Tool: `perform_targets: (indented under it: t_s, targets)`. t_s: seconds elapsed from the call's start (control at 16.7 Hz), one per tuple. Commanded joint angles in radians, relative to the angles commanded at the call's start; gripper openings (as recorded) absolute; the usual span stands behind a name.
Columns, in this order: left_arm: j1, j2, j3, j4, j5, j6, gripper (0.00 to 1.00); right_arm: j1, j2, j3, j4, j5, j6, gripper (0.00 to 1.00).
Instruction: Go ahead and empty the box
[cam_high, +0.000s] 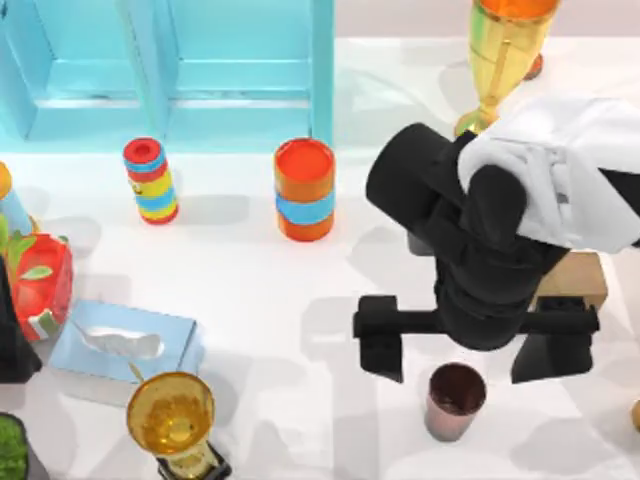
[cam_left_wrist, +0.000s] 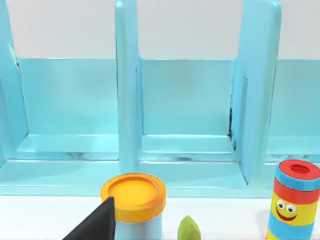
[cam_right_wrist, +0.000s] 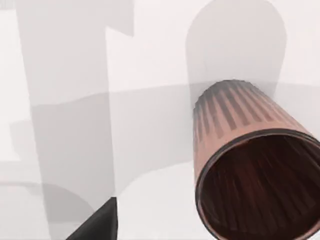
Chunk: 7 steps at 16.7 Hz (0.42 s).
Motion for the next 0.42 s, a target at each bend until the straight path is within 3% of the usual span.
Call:
perform_targets:
  t_s: [0.42]
  targets:
    - [0.0, 0.0, 0.0, 0.0, 0.0, 0.0, 1.0, -0.006, -0.052, 0.17, -0.229, 0.001, -0.005, 1.0]
